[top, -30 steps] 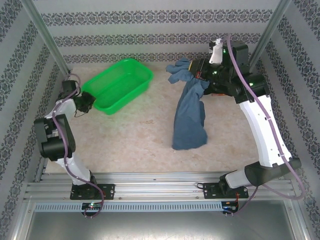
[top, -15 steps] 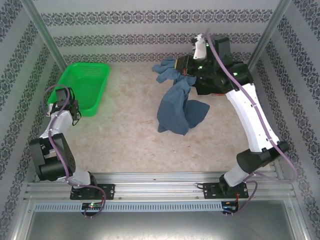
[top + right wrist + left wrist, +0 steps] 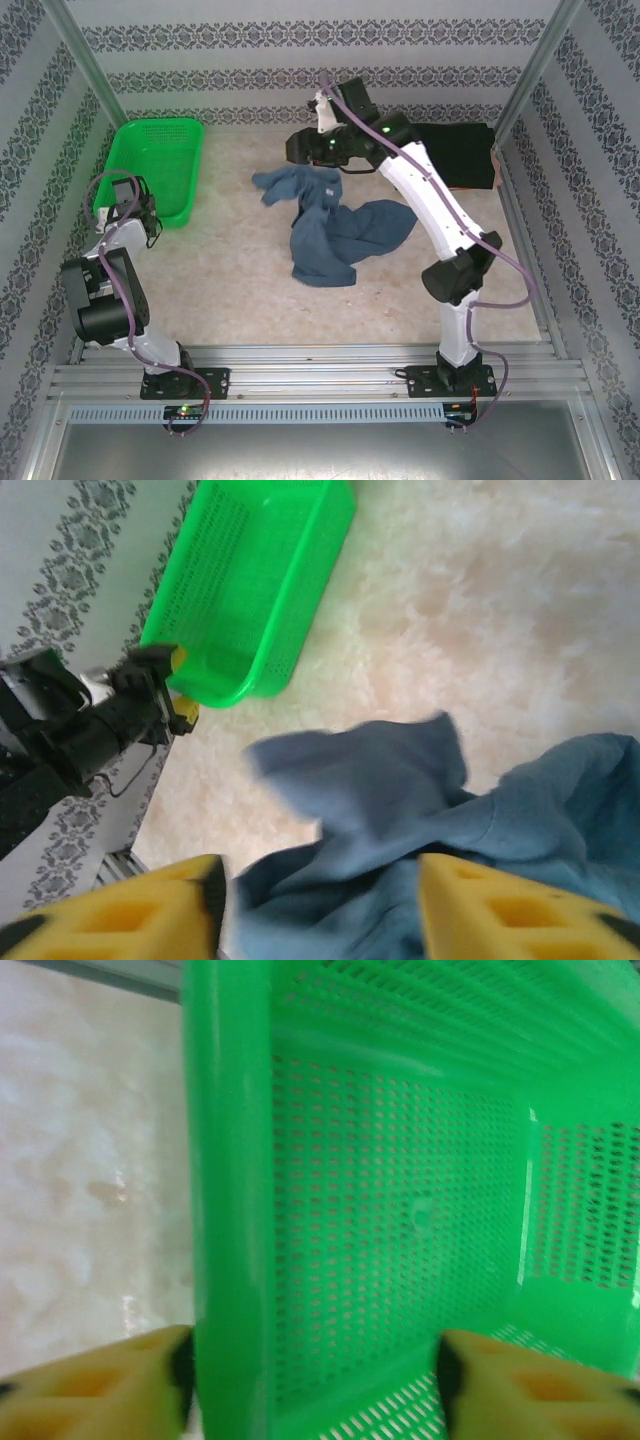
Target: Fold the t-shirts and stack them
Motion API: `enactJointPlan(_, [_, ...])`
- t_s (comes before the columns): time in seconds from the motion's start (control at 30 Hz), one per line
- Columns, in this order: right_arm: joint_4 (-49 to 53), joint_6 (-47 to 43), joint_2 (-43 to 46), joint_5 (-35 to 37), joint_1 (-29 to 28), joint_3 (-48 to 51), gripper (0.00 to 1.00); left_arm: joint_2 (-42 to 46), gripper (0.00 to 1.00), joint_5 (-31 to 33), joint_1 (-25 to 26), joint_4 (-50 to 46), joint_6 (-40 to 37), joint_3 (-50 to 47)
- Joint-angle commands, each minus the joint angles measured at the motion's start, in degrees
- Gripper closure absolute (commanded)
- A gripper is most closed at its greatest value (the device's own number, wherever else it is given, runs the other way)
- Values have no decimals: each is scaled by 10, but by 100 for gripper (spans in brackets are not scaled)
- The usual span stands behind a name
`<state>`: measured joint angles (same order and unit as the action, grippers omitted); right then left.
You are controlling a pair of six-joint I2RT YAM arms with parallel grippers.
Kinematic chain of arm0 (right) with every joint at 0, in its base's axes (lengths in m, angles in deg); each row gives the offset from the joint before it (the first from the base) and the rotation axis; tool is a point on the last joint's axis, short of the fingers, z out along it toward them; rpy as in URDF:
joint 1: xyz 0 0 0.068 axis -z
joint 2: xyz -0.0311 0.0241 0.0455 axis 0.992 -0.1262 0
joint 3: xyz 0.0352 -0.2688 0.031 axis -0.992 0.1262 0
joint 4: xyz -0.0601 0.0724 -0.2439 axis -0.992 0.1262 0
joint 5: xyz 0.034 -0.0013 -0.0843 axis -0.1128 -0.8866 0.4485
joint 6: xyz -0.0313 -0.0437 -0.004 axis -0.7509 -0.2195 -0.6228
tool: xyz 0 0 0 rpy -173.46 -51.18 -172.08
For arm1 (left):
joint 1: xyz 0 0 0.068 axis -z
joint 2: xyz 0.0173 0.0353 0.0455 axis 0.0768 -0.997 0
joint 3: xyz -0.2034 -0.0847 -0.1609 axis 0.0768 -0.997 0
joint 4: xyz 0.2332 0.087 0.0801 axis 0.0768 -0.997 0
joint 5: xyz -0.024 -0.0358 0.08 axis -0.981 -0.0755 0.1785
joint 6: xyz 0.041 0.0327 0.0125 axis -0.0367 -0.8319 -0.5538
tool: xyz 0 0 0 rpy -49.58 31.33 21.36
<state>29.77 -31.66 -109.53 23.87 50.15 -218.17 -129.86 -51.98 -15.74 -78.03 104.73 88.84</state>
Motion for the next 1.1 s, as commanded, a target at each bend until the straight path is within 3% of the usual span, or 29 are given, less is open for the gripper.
enactJointPlan(0.0, [16, 2, -9, -33, 19, -39, 24, 46, 0, -43, 6, 36, -41, 17])
enactJointPlan(0.07, [33, -19, 0, -50, 32, -44, 15, 87, 0, -42, 19, -10, -87, 32])
enactJointPlan(0.13, [62, -40, 20, -40, 50, -20, 14, 126, 0, -42, 28, -65, -129, 50])
enactJointPlan(0.23, [86, -66, 82, 7, 88, 99, 14, 189, 0, -25, 72, -146, -208, 70])
enactJointPlan(0.37, [48, -54, 184, 70, 163, 345, 15, 246, 0, -22, 198, -250, -309, 92])
enactJointPlan(0.5, [-42, -17, 251, 60, 204, 542, 16, 281, 0, -29, 319, -346, -313, 57])
enactJointPlan(0.57, [-72, -11, 255, 23, 194, 594, 17, 289, 0, -45, 355, -356, -313, 22])
enactJointPlan(0.67, [-124, 6, 250, -33, 141, 643, 17, 257, 0, -107, 368, -342, -316, -27])
enactJointPlan(0.8, [-158, 35, 215, -34, 79, 688, 23, 213, 4, -185, 379, -279, -327, -47])
enactJointPlan(0.97, [-211, 65, 196, -16, 60, 737, 30, 160, 8, -248, 410, -252, -343, -21])
enactJointPlan(1.07, [-229, 67, 192, -14, 59, 761, 31, 152, 10, -240, 430, -258, -343, -12])
